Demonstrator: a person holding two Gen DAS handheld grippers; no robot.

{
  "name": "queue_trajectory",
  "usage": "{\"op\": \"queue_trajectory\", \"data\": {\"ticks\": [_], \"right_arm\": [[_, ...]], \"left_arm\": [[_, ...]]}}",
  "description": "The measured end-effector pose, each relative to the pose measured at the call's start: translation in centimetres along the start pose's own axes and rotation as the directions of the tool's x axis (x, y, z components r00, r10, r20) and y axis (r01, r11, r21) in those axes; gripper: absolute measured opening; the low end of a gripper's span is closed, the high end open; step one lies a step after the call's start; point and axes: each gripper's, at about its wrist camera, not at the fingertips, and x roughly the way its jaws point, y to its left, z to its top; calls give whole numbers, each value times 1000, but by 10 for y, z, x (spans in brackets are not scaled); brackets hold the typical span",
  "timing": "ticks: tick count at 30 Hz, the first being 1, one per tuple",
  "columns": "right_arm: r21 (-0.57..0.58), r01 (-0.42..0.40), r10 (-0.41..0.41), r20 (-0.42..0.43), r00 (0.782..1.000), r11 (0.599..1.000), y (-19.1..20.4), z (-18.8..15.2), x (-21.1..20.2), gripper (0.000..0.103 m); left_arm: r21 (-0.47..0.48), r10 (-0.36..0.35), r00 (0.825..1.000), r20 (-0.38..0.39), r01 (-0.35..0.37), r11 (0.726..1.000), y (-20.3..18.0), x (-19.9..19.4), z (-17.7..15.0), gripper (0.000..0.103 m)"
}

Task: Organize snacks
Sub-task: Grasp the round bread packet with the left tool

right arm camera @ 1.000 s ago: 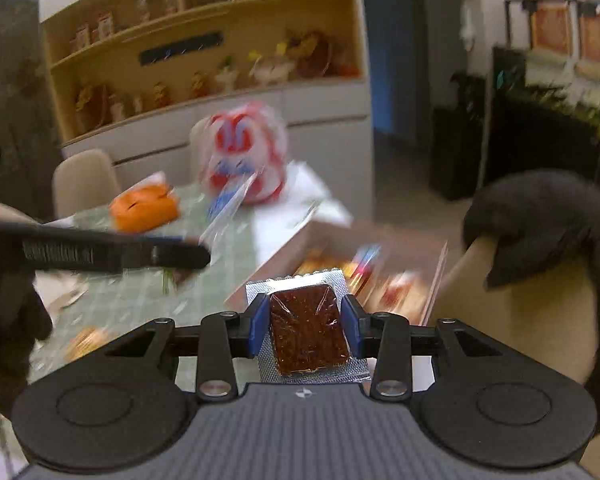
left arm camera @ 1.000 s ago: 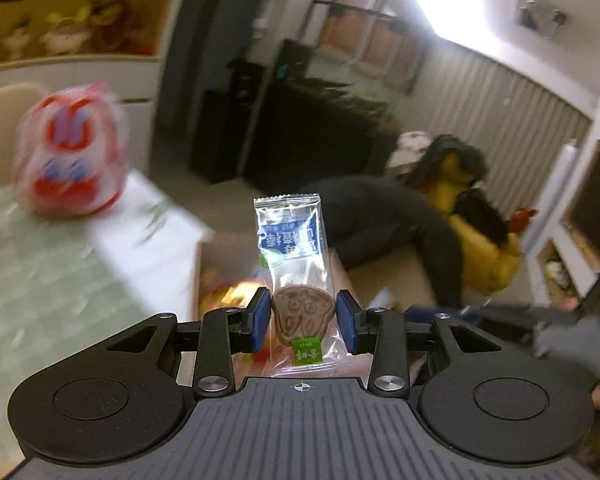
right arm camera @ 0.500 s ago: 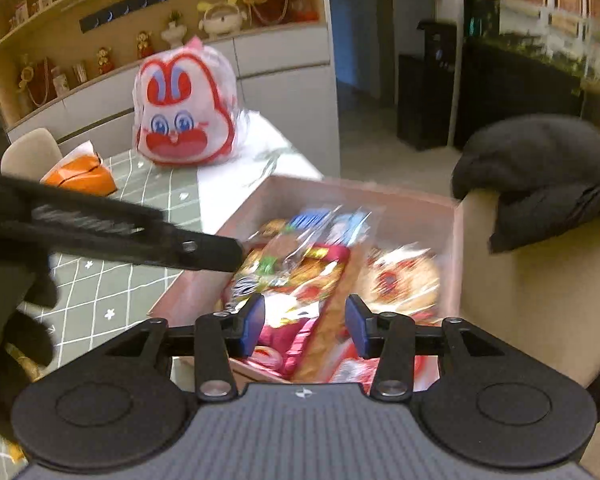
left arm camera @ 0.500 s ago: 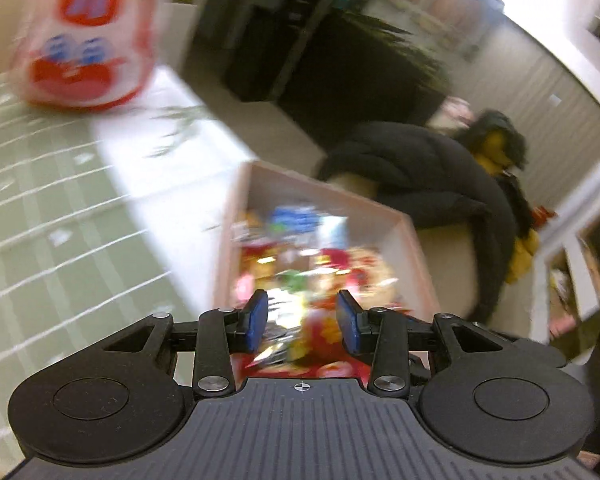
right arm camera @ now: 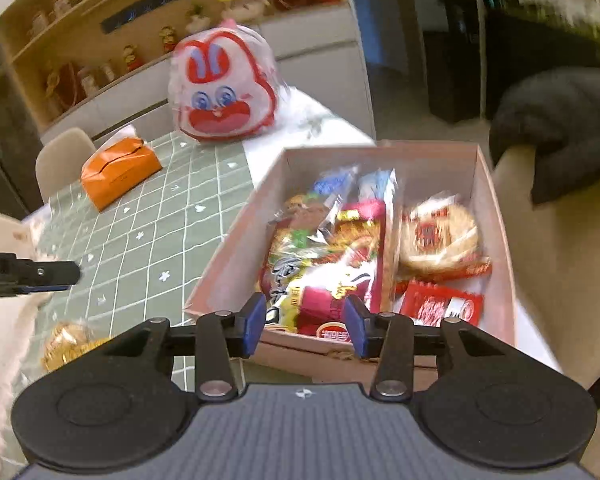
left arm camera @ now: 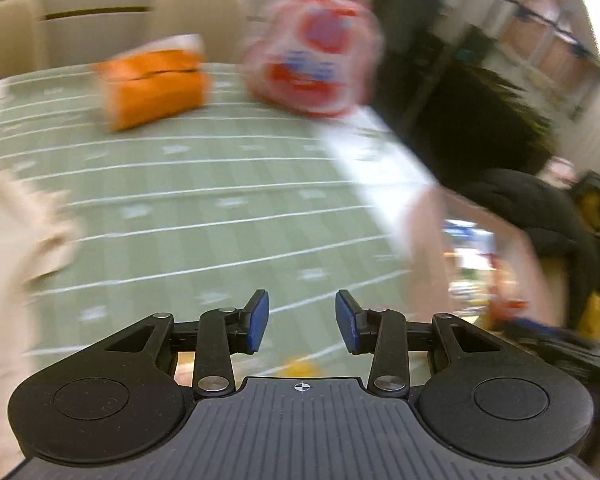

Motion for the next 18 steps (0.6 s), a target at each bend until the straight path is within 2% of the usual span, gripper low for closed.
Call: {"op": "queue_trajectory", "data": {"ticks": [1, 4, 7, 9, 13, 18], "right_arm": [[-32, 0, 0, 17, 1000, 999, 8, -3, -7, 53], [-111, 2, 5, 59, 998, 994, 37, -14, -19, 58], [-124, -25, 29, 32, 999, 992, 55, -26, -23, 58], [-105, -83, 81, -20, 997, 991, 64, -32, -21, 59], [-87, -182, 174, -88, 981, 979, 88, -35, -17, 59], [-61, -233, 227, -98, 969, 970, 115, -24, -2, 59]], "left_arm": [[-23, 41, 999, -4, -41, 999, 13, -4, -2, 41], [-92, 109, 993, -45, -113, 989, 43, -4, -9, 41], [-110, 108, 991, -76, -116, 987, 54, -2, -22, 41], [-116, 63, 994, -86, -73, 991, 50, 0, -31, 42], [-26, 28, 997, -73, -30, 999, 27, -1, -43, 42], [118, 13, 997, -77, -4, 993, 6, -7, -60, 44]]}}
